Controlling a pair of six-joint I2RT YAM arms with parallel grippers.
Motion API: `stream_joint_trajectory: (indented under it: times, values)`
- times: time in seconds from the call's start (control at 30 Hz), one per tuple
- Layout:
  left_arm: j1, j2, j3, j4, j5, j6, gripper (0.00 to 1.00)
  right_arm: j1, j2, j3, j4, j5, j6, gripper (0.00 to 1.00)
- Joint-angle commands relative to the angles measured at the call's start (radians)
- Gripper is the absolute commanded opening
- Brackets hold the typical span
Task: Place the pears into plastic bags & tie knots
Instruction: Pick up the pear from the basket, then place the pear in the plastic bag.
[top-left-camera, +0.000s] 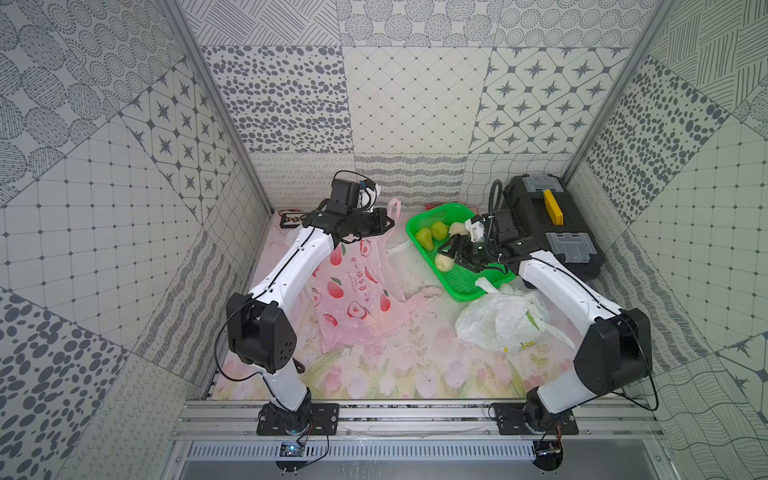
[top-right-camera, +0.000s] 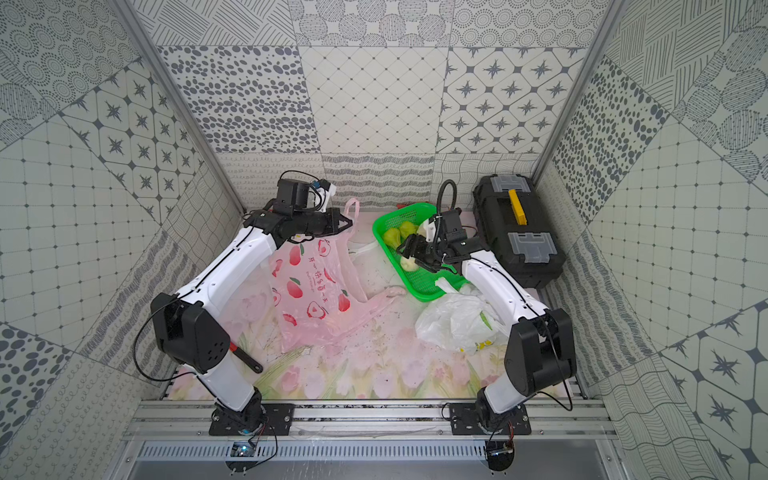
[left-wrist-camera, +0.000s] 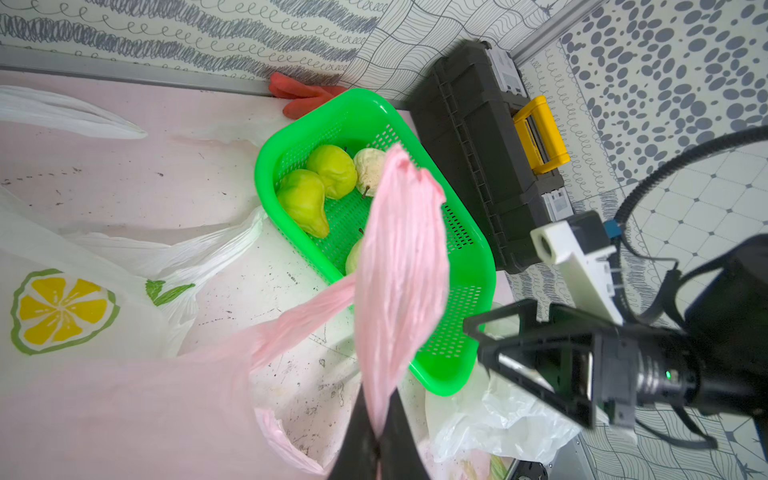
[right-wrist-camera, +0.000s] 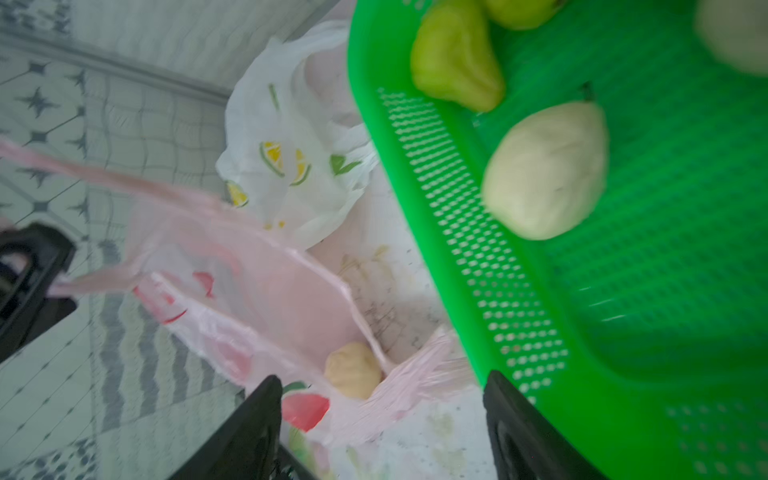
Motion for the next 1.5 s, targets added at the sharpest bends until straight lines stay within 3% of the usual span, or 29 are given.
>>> stream_joint_trajectory:
  times: [0.0, 0.13, 0.43, 0.57, 0.67, 0.87, 0.97, 1.13, 1.27, 1.37, 1.47]
  values:
    - [-0.004, 0.002, 0.019, 0.013, 0.013, -0.001, 0.0, 0.001, 0.139, 0.096, -0.152, 0.199, -0.104, 0.8]
    - [-0.029, 0.004, 0.039, -0.019, 0.021, 0.02, 0.0, 0.01, 0.285, 0.229, -0.167, 0.272, -0.137, 0.83]
    - [-0.064, 0.017, 0.057, -0.049, 0.014, 0.043, 0.0, 0.05, 0.517, 0.422, -0.168, 0.26, -0.134, 0.84]
    - [-0.07, 0.016, 0.063, -0.065, 0.011, 0.056, 0.0, 0.054, 0.587, 0.483, -0.193, 0.27, -0.14, 0.78]
    - [-0.071, 0.01, 0.064, -0.074, 0.008, 0.063, 0.0, 0.053, 0.609, 0.509, -0.216, 0.286, -0.157, 0.67]
    - [-0.071, 0.009, 0.07, -0.078, 0.009, 0.066, 0.0, 0.054, 0.572, 0.49, -0.232, 0.298, -0.19, 0.45]
    - [-0.069, 0.011, 0.085, -0.093, 0.005, 0.075, 0.0, 0.057, 0.475, 0.415, -0.179, 0.279, -0.204, 0.35]
    - [-0.069, 0.02, 0.124, -0.125, 0.004, 0.093, 0.0, 0.096, 0.232, 0.256, -0.109, 0.179, -0.22, 0.35]
    - [-0.071, 0.032, 0.148, -0.144, 0.015, 0.094, 0.0, 0.215, 0.056, 0.025, 0.12, 0.005, -0.111, 0.34]
    - [-0.075, 0.031, 0.158, -0.151, 0.027, 0.092, 0.0, 0.302, 0.041, -0.084, 0.349, -0.083, -0.002, 0.34]
    - [-0.084, 0.032, 0.175, -0.17, 0.038, 0.102, 0.0, 0.336, 0.096, -0.096, 0.522, -0.118, 0.049, 0.33]
